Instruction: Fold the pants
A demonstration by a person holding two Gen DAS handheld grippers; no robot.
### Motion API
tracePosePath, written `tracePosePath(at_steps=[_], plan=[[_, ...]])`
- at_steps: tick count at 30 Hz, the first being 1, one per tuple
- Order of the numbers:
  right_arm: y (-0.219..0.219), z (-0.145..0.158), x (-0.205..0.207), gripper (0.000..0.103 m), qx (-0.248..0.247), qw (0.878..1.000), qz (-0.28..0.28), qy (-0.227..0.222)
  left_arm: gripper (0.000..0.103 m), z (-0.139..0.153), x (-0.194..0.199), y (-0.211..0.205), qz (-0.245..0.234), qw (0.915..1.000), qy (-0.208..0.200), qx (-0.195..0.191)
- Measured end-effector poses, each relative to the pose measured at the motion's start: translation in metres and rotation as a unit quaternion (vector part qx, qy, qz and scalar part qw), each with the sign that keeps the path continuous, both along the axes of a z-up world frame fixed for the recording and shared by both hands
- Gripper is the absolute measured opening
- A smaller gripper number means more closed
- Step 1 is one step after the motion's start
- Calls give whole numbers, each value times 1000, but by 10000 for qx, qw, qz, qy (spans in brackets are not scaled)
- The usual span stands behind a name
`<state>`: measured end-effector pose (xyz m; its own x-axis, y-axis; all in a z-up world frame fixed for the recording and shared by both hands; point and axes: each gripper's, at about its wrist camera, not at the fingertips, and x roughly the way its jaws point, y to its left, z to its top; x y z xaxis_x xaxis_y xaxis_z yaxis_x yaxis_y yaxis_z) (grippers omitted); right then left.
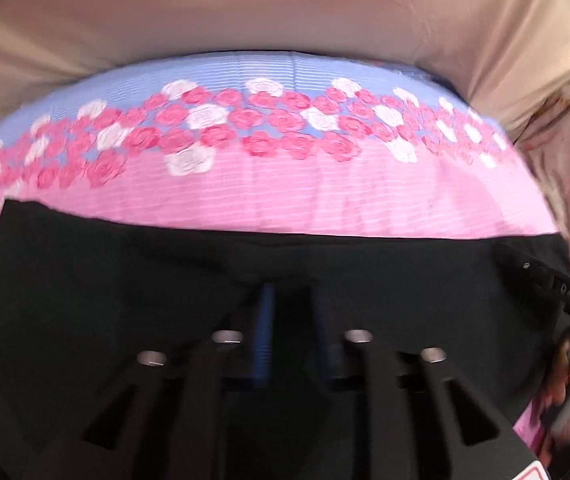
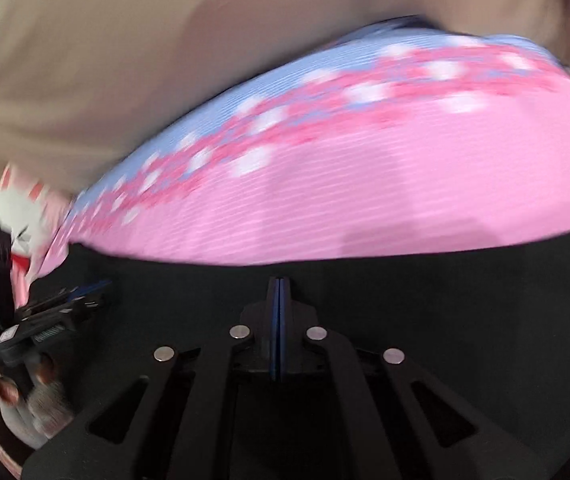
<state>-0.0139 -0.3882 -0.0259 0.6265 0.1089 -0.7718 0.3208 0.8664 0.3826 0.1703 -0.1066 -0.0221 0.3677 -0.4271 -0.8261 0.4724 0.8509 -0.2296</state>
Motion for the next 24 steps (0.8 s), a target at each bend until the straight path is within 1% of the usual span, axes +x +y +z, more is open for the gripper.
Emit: tracePosePath(at_steps=[1,3,4,5,6,7,8,9,10,11,12,13,14,15,16,17,18,19,20,21,22,23,24], plan=[[-15,-1,-9,0,132,9999,-91,-51,8,-5,8,11,9,9996,144,-223],[-46,0,-31,0,219,9990,-373,-139,8,-12,17,30,4,9945,553,-887],[-57,1,-38,0,217,9985,-478,-165,8,-15,20,34,-106,9919,687,-1064],[-68,5,-49,0,26,9972,-738,-148,7,-15,19,36,-108,9911,699,-1124],[-75,9,-55,0,-109,9957,-908,-134,7,-12,17,37,-105,9921,601,-1092],[-81,15,-66,0,-237,9928,-1167,-95,7,-5,11,39,-74,9943,404,-982],[-82,20,-73,0,-355,9909,-1296,-62,7,2,4,42,-39,9964,168,-826],[-79,26,-79,4,-518,9899,-1321,-44,17,12,-5,53,-18,9974,-66,-712],[-75,32,-85,4,-697,9897,-1252,-67,26,22,-14,66,28,9978,-331,-572],[-71,34,-92,4,-904,9892,-1148,-80,44,29,-22,84,186,9975,-609,-320],[-74,30,-96,3,-1089,9871,-1170,99,53,31,-26,106,393,9958,-830,-59],[-82,21,-100,0,-1239,9831,-1295,362,53,30,-28,123,544,9941,-926,127],[-96,16,-110,0,-965,9863,-1320,208,52,27,-27,144,715,9926,-944,283],[-103,17,-120,0,-744,9866,-1451,92,52,22,-24,176,969,9900,-919,447],[-106,21,-129,0,-716,9834,-1664,61,52,19,-23,205,1237,9865,-897,593],[-104,28,-137,0,-889,9782,-1876,55,51,17,-22,229,1420,9837,-870,672],[-100,34,-141,3,-970,9770,-1901,16,49,17,-23,263,1689,9795,-851,694],[-94,36,-143,5,-1012,9774,-1857,2,43,19,-26,287,1825,9774,-861,624],[-87,34,-145,5,-1072,9788,-1747,55,37,22,-30,313,1844,9781,-853,455],[-85,27,-144,4,-1158,9782,-1709,234,43,24,-33,329,1973,9748,-896,529],[-87,18,-140,3,-1183,9774,-1715,370,49,23,-34,343,2307,9631,-1031,931],[-90,19,-146,3,-1064,9768,-1842,233,54,21,-34,352,2495,9546,-1150,1153],[-90,22,-148,3,-973,9760,-1937,226,54,15,-31,364,2608,9506,-1174,1211]])
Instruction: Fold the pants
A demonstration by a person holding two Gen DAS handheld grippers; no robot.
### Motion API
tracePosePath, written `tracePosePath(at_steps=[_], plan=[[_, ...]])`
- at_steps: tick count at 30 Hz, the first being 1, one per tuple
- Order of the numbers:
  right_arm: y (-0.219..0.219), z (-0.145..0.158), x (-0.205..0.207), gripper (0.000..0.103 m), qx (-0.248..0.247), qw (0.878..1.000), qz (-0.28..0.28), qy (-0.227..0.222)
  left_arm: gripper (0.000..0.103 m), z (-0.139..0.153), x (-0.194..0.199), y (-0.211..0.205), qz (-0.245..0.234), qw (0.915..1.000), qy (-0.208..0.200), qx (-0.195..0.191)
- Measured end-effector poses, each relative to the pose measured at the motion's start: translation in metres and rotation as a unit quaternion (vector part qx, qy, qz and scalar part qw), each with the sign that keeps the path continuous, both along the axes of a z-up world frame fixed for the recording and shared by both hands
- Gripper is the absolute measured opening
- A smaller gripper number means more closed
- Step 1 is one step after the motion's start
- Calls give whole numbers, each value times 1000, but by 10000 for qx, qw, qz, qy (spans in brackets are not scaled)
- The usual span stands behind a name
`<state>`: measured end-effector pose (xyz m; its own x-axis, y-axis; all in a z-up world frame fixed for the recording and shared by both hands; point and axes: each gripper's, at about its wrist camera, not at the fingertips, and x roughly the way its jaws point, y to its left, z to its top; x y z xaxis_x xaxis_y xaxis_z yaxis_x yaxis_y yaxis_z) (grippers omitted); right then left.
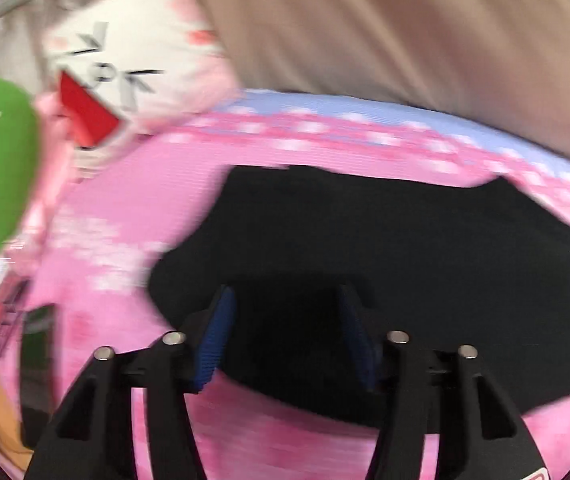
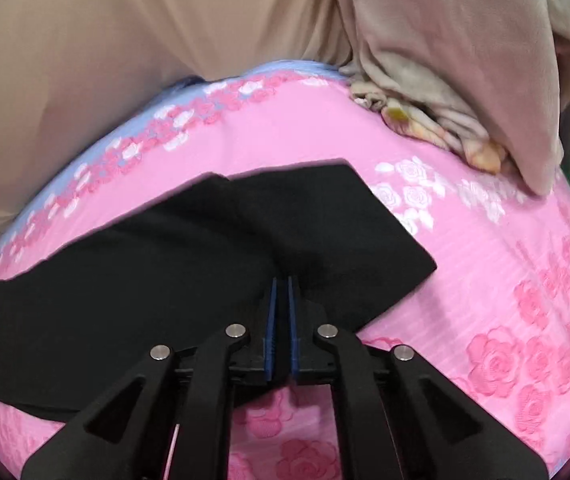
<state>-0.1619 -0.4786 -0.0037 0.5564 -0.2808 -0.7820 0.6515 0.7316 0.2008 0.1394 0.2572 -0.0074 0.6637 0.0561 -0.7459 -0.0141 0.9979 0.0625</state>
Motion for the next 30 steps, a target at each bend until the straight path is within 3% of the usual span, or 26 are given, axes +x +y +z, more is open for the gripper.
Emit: tracePosePath(at_steps=[3,7,11,14,16,17,18,23,24,25,26,30], plan=[[11,16,-17,5,-13,9997,-161,-192,55,-17,6,36,269,9984,164,-464],[18,20,-48,28,-126,9992,-363,-66,57,-19,6,57,636,9969,100,-460],[-2,10,-85,31,214,9963,-821,-118,54,-8,-4,72,976,9891,79,-1101],[-14,7,-96,32,527,9941,-863,-395,54,22,-26,38,620,9923,-435,-978],[-22,7,-91,42,758,9919,-803,-625,60,37,-38,1,119,9938,-637,-904],[-27,6,-86,45,905,9901,-759,-759,69,40,-43,-17,-134,9937,-654,-903],[-31,5,-80,51,1011,9887,-718,-842,71,40,-47,-39,-402,9930,-647,-898],[-49,-7,-47,52,1470,9816,-616,-1052,71,11,-52,-112,-1097,9902,-231,-835],[-53,-8,-42,50,1544,9799,-579,-1122,71,1,-51,-121,-1131,9903,-107,-800],[-55,-9,-37,26,1637,9785,-519,-1145,71,-7,-50,-128,-1127,9905,-20,-785],[-57,-9,-32,11,1703,9775,-454,-1161,71,-12,-48,-133,-1063,9922,-3,-655],[-47,19,-44,5,1160,9798,-355,-1587,73,-14,-50,-134,-1053,9927,-114,-571]])
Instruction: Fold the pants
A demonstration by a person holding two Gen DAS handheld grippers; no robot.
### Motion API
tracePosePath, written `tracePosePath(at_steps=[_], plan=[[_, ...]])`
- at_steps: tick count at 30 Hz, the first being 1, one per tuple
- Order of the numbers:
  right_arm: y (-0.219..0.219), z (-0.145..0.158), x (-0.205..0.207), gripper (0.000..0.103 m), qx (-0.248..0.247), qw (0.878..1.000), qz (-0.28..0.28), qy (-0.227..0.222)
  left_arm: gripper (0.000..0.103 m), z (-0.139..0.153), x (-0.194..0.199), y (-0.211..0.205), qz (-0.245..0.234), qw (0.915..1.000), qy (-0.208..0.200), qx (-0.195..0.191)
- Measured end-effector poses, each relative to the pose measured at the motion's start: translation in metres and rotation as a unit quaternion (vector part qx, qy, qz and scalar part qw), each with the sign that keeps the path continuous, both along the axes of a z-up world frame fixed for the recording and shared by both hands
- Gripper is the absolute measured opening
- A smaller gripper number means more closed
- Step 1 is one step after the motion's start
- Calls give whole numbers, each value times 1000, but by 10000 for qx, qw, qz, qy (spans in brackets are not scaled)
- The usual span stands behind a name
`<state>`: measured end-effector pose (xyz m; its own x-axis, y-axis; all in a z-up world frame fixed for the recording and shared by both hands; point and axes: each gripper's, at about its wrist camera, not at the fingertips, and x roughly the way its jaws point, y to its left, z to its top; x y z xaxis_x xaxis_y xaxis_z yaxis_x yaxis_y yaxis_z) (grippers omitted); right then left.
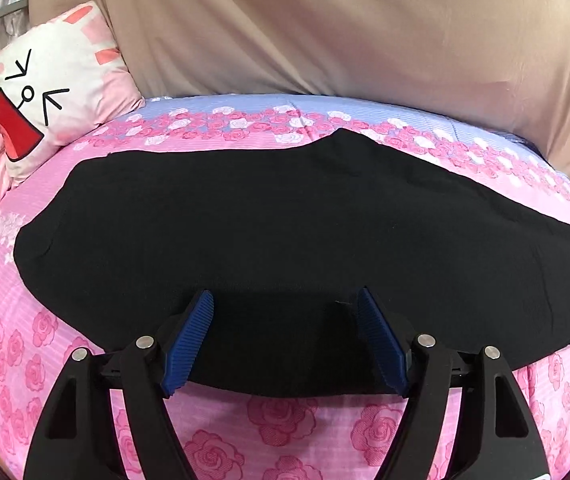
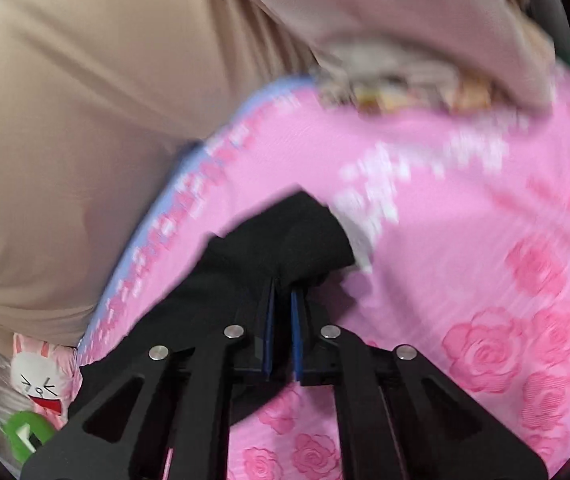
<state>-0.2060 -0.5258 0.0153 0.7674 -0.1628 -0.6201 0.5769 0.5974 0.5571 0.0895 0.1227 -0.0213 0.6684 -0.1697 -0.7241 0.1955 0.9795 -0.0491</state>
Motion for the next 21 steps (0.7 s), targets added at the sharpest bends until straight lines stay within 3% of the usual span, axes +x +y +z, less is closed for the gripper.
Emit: tracePosePath(at_steps=[3,6,8,9,10,12,13,14,15,16,18,21], plan=[[-7,-14,-7,6,-5,9992,-224,344,76,-2,0,0,28,10000,23,-51],[-12,-33,-2,11,607,9965,-93,566,79,-3,-1,-5,3,9999,4,113],[-11,-31,-2,34,619,9973,-59,384,80,-3,-2,-5,5,9998,-6,175],[-9,-30,-2,53,658,9974,-57,277,80,-3,-3,-5,5,9999,-6,151],[-6,-31,1,61,698,9973,-53,206,80,-3,-3,-3,7,9999,-6,101],[0,-30,13,64,550,9979,-83,334,80,-2,-3,0,12,10000,-7,1],[3,-29,20,63,401,9983,-70,411,80,-1,-3,1,7,10000,-6,-40],[6,-30,26,57,314,9982,-42,501,80,-1,-3,2,2,10000,-8,-66],[8,-31,35,31,320,9977,41,603,80,-1,-4,2,1,10000,-10,-86],[11,-33,42,16,365,9975,84,604,80,-1,-4,3,-4,9999,-12,-114],[23,-19,50,14,40,9980,-10,637,80,0,-4,5,-5,9998,-19,-201],[58,27,64,13,-298,9991,306,46,81,2,-5,10,-14,9993,-28,-378]])
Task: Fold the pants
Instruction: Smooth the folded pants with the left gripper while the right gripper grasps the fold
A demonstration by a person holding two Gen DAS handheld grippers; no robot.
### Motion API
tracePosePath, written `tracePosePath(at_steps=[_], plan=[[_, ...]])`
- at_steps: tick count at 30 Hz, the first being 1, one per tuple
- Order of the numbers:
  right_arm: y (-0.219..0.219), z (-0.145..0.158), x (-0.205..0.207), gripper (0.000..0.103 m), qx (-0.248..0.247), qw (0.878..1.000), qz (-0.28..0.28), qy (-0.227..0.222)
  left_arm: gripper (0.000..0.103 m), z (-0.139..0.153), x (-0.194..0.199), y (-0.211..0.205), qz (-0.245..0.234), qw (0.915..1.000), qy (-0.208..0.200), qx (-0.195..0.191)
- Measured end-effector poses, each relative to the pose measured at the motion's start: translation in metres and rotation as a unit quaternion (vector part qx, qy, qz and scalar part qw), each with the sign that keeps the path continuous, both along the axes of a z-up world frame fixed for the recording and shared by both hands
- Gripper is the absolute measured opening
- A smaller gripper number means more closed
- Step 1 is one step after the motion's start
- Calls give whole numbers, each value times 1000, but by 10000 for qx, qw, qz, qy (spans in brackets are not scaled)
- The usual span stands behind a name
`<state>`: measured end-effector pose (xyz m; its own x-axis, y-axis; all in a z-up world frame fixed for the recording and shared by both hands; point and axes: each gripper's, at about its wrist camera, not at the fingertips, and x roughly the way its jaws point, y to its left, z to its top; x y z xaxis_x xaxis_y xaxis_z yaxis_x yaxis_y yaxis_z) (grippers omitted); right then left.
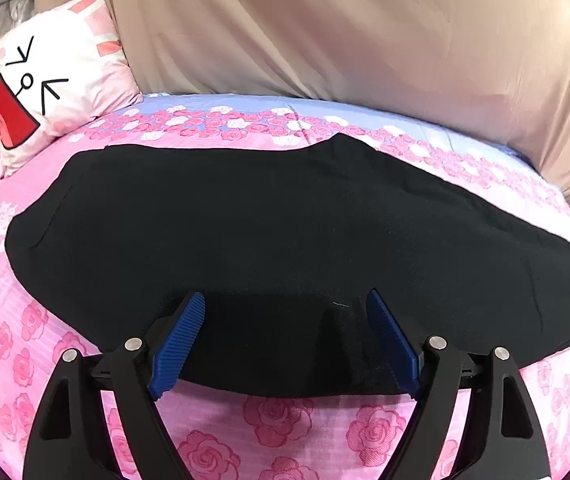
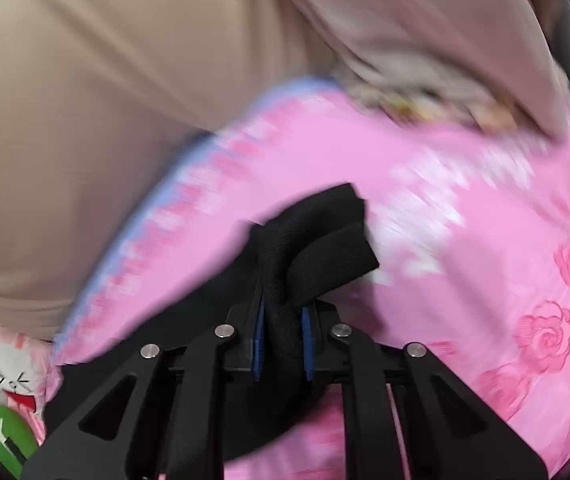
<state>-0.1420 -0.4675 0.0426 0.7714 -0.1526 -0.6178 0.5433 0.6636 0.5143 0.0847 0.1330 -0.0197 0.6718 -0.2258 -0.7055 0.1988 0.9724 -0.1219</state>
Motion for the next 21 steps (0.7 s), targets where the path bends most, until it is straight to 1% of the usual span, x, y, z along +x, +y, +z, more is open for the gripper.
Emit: tracePosePath(at_steps=[1,3,4,5,7,8,10,12,13,14,15,16,17,18,19,20,21], plan=[[20,20,11,13,-174,9995,218,-153,81,0,0,2,-6,10000,-2,-75],[59,49,36,13,-450,9960,681,-360,81,1,0,6,-24,9998,-2,-219],[79,61,50,13,-553,9931,935,-445,81,1,0,7,-32,9996,-1,-287],[109,73,70,13,-679,9881,1272,-530,81,2,0,9,-37,9993,0,-361],[155,84,102,13,-766,9784,1817,-617,81,3,-1,15,-31,9986,-10,-536],[185,85,123,13,-797,9709,2165,-634,81,3,-1,18,-13,9980,-15,-639],[239,79,160,13,-847,9563,2740,-570,81,4,-2,23,20,9969,-20,-790],[292,59,191,13,-844,9407,3265,-358,81,5,-3,29,80,9956,-38,-937],[325,40,208,16,-851,9282,3620,-134,81,5,-3,30,98,9951,-48,-983],[344,25,219,19,-863,9177,3878,47,81,5,-4,33,118,9945,-70,-1043],[369,7,225,24,-912,9047,4150,293,82,6,-5,34,133,9941,-90,-1070],[388,-9,229,26,-973,8955,4314,499,82,6,-6,35,146,9939,-111,-1087],[406,-25,227,27,-1051,8847,4488,696,83,7,-7,36,150,9937,-132,-1103],[413,-32,223,27,-1140,8792,4562,772,84,8,-8,36,149,9935,-166,-1118],[411,-33,215,28,-1230,8806,4516,738,84,9,-9,37,159,9934,-200,-1118],[405,-31,205,29,-1258,8845,4445,659,84,10,-11,37,167,9933,-236,-1117],[395,-25,194,30,-1220,8917,4327,529,84,11,-13,38,154,9930,-288,-1134]])
